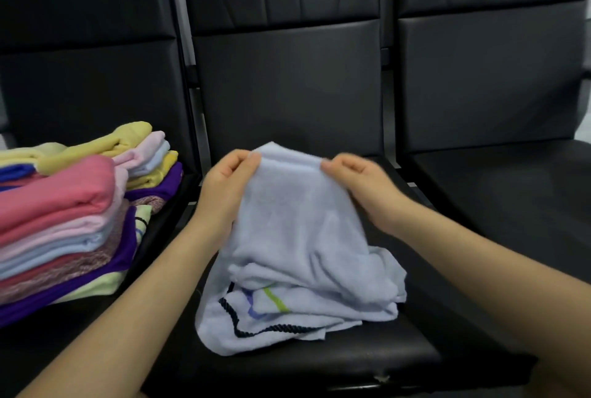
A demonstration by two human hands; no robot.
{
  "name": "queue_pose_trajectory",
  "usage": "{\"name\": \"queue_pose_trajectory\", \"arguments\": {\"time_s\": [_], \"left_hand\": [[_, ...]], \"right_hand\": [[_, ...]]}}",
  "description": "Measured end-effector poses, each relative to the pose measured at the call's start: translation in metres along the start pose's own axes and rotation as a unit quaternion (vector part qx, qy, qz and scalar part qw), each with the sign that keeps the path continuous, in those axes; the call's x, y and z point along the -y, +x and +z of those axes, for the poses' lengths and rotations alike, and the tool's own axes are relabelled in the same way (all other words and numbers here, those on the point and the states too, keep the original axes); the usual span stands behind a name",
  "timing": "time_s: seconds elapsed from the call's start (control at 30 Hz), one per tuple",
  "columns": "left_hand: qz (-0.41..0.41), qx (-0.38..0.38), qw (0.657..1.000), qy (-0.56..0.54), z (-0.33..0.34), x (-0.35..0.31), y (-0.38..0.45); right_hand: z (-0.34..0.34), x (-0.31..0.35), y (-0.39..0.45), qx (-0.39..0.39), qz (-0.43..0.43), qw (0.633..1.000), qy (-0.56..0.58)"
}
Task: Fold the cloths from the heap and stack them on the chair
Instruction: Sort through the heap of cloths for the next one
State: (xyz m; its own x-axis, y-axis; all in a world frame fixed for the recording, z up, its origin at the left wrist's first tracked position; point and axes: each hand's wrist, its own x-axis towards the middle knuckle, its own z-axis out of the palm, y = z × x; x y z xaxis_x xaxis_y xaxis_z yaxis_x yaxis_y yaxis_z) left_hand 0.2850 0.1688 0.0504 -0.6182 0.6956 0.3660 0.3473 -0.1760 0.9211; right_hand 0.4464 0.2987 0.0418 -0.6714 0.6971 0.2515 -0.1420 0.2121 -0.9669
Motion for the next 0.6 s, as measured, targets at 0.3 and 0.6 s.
{"name": "queue_pose_trajectory", "arguments": {"time_s": [0.3, 0.6], "left_hand": [[-0.197, 0.039, 0.972, -0.119, -0.002, 0.012, -0.009], [-0.248, 0.22, 0.883, 0.333, 0.009, 0.029, -0.017]], "right_hand": [[0.005, -0.01, -0.027, 0.128, 0.026, 0.991, -0.039], [-0.008, -0.015, -0.031, 0.182, 0.064, 0.937, -0.29]]}}
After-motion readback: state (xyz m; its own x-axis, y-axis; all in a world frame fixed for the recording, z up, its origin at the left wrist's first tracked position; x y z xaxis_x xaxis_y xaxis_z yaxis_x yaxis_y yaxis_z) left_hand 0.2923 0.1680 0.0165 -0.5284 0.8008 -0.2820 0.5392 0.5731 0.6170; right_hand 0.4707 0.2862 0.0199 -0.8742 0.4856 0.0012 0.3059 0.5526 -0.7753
